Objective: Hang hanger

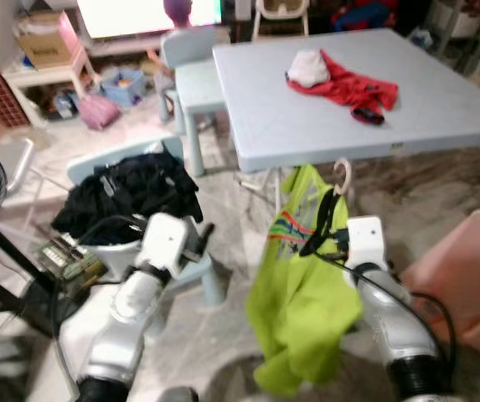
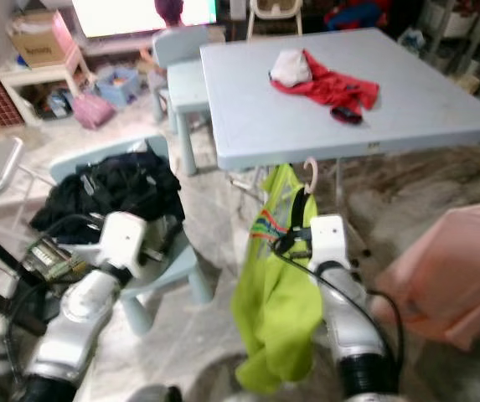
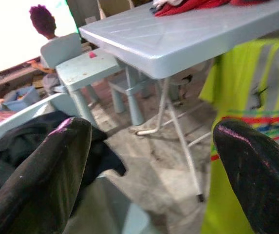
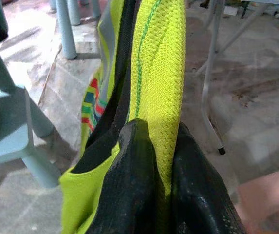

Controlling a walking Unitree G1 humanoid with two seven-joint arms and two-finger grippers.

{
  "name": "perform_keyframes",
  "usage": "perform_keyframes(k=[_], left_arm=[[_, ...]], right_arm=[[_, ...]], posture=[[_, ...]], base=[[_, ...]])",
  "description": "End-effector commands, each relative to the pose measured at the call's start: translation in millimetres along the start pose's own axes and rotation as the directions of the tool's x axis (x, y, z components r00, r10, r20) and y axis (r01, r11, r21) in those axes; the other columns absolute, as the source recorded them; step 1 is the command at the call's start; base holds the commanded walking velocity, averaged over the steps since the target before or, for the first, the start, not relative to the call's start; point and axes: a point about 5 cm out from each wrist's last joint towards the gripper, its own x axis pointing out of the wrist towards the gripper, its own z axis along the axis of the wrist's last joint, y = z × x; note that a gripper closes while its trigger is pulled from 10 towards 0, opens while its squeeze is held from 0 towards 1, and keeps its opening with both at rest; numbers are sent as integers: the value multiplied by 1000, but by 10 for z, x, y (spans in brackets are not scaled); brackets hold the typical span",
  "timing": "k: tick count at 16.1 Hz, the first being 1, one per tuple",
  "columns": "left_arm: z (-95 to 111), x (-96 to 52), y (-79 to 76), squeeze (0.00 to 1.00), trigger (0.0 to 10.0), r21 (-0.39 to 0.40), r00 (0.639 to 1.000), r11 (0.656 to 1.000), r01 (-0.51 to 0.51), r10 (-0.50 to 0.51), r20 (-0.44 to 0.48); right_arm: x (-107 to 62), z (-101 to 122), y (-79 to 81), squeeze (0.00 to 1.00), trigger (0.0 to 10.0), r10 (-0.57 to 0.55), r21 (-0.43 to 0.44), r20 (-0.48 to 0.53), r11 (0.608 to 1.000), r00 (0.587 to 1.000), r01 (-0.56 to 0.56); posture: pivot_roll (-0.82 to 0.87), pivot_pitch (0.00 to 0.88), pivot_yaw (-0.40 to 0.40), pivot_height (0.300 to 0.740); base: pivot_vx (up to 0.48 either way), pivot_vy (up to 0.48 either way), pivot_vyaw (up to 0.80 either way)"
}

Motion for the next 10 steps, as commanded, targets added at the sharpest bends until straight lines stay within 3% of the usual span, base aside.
perform_keyframes(k=[1,4,10], left_arm=[[8,-10,71,0,10000,16,1000,1000,-9,9,-2],[10,-14,73,0,10000,19,1000,1000,-13,13,-1],[-3,-34,112,0,10000,12,1000,1000,-26,26,-6]], right_arm=[[5,-35,-23,0,10000,-15,-44,-51,999,999,13],[-72,-134,-160,0,10000,-48,-38,-102,998,994,45],[-525,-219,-215,0,10000,90,-65,-4,994,996,-90]], posture=[[-13,6,15,740],[-7,10,13,740],[-24,17,15,740]], base=[[0,-277,0],[0,0,0],[0,0,0]])
